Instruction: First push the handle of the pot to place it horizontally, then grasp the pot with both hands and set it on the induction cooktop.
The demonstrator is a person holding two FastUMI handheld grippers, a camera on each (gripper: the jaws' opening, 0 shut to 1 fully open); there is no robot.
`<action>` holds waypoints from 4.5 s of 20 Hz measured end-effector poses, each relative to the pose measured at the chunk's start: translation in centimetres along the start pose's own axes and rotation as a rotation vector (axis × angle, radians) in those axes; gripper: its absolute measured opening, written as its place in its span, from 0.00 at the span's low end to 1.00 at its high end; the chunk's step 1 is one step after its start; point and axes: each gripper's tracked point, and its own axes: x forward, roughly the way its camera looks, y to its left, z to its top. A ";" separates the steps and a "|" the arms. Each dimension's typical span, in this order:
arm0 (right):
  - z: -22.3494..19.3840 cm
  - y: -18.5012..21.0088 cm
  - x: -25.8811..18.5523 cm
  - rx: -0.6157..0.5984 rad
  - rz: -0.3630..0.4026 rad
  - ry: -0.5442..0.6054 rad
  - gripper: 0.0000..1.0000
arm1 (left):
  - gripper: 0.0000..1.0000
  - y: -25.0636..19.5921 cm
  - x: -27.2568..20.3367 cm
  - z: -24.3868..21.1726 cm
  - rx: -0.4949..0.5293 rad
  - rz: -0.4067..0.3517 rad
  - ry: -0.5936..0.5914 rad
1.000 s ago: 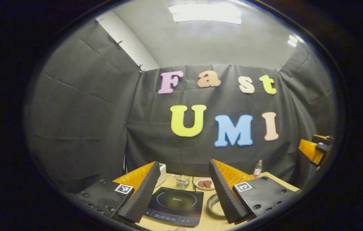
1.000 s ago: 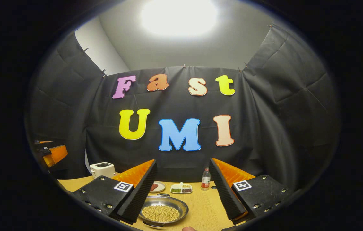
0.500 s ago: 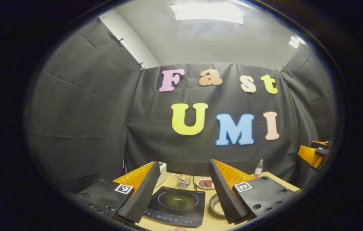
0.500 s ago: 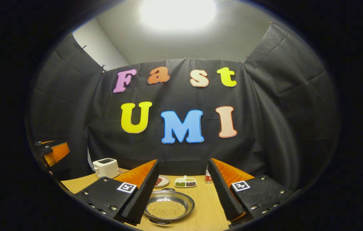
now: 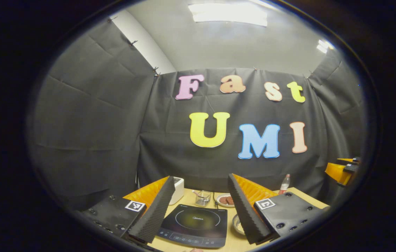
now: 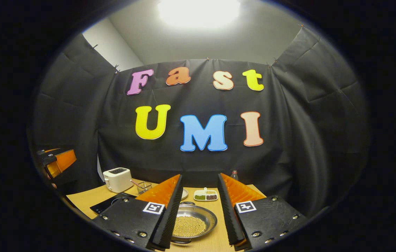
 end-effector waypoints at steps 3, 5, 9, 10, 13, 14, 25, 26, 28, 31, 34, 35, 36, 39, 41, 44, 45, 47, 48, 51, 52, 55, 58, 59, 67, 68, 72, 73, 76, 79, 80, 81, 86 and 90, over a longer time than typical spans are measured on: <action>0.3 -0.7 -0.1 0.012 -0.033 -0.005 0.19 | 0.99 0.6 0.1 0.0 0.006 0.003 0.001; -0.6 0.2 0.2 0.019 -0.022 0.017 0.14 | 0.94 1.2 0.1 0.1 0.004 0.005 0.001; -1.0 1.1 0.4 0.027 -0.017 0.026 0.14 | 0.99 2.3 0.3 0.1 0.009 0.009 0.001; -0.7 1.2 0.1 0.035 -0.014 0.014 0.01 | 0.99 2.6 0.3 0.1 0.011 0.009 0.001; -1.6 3.4 0.6 0.032 0.041 0.028 0.00 | 0.98 3.3 0.3 0.3 0.012 0.001 -0.001; -1.7 4.4 0.6 0.024 0.068 0.034 0.00 | 0.98 3.7 0.4 0.3 0.015 0.002 -0.002; -7.7 9.8 3.2 0.050 0.214 0.193 0.00 | 0.98 7.1 0.3 -0.3 0.037 0.065 0.001; -8.5 10.2 3.6 0.045 0.238 0.213 0.00 | 0.96 7.1 0.5 -0.4 0.033 0.079 0.001; -10.0 10.8 4.1 0.028 0.285 0.250 0.00 | 0.94 6.7 1.0 -0.7 0.022 0.102 0.007; -12.5 11.8 4.4 0.023 0.353 0.312 0.00 | 0.97 5.9 1.7 -1.1 0.034 0.130 0.018; -15.5 12.9 4.6 0.014 0.419 0.385 0.00 | 0.98 5.1 2.0 -1.4 0.038 0.147 0.022; -16.4 13.2 4.7 0.012 0.438 0.408 0.00 | 0.96 4.9 2.2 -1.5 0.043 0.152 0.025; -17.4 13.5 4.7 0.013 0.455 0.432 0.00 | 0.97 4.8 2.3 -1.7 0.050 0.157 0.030; -19.9 14.4 4.7 0.009 0.503 0.497 0.00 | 0.99 4.6 2.5 -2.0 0.061 0.174 0.044; -21.3 14.7 4.7 0.003 0.526 0.532 0.00 | 0.97 4.7 2.6 -2.2 0.071 0.186 0.050; -23.4 15.3 4.5 0.002 0.561 0.589 0.00 | 0.99 4.7 2.7 -2.3 0.086 0.205 0.055; -24.0 15.5 4.3 0.002 0.573 0.611 0.00 | 0.96 4.9 2.6 -2.3 0.089 0.210 0.055; -25.4 15.8 3.9 -0.005 0.593 0.653 0.00 | 0.96 5.0 2.6 -2.3 0.094 0.221 0.059; -26.1 16.0 3.6 -0.008 0.605 0.673 0.00 | 0.97 5.0 2.5 -2.5 0.097 0.226 0.062; -28.0 16.4 3.1 -0.016 0.637 0.732 0.00 | 0.99 5.3 2.3 -2.5 0.104 0.238 0.068; -28.9 16.4 2.9 -0.020 0.640 0.759 0.00 | 0.98 5.3 2.1 -2.6 0.106 0.241 0.070; -31.1 16.0 2.6 -0.017 0.631 0.839 0.00 | 0.95 5.3 2.1 -2.5 0.112 0.249 0.071; -32.7 14.9 2.2 -0.016 0.603 0.895 0.00 | 0.94 5.1 2.0 -2.4 0.112 0.250 0.071; -33.0 14.3 2.1 -0.014 0.593 0.909 0.01 | 0.94 5.0 2.0 -2.3 0.111 0.248 0.070; -32.6 12.7 1.8 0.025 0.560 0.929 0.00 | 0.94 2.1 2.9 -2.5 0.098 0.195 0.067; -32.6 12.5 1.7 0.025 0.555 0.931 0.00 | 0.94 1.7 3.1 -2.5 0.097 0.187 0.068; -32.7 11.2 1.6 0.039 0.523 0.948 0.00 | 0.96 0.5 3.5 -2.9 0.087 0.156 0.069; -32.7 10.8 1.5 0.042 0.513 0.951 0.00 | 0.94 0.3 3.7 -2.9 0.085 0.148 0.071; -32.9 9.3 1.3 0.042 0.474 0.970 0.00 | 0.96 -0.6 4.0 -3.6 0.076 0.123 0.083; -32.8 8.0 1.3 0.051 0.436 0.987 0.00 | 0.97 -1.5 4.7 -3.9 0.069 0.102 0.086; -32.9 7.5 1.1 0.055 0.425 0.993 0.00 | 0.94 -1.7 4.8 -4.0 0.068 0.095 0.087; -32.9 7.1 1.2 0.059 0.414 1.000 0.00 | 0.96 -2.0 5.0 -3.9 0.066 0.089 0.087; -33.0 5.1 1.3 0.043 0.377 1.021 0.00 | 0.94 -3.3 5.9 -4.3 0.061 0.064 0.090; -33.3 3.5 1.4 -0.003 0.365 1.033 0.00 | 0.94 -4.2 6.3 -4.3 0.061 0.053 0.091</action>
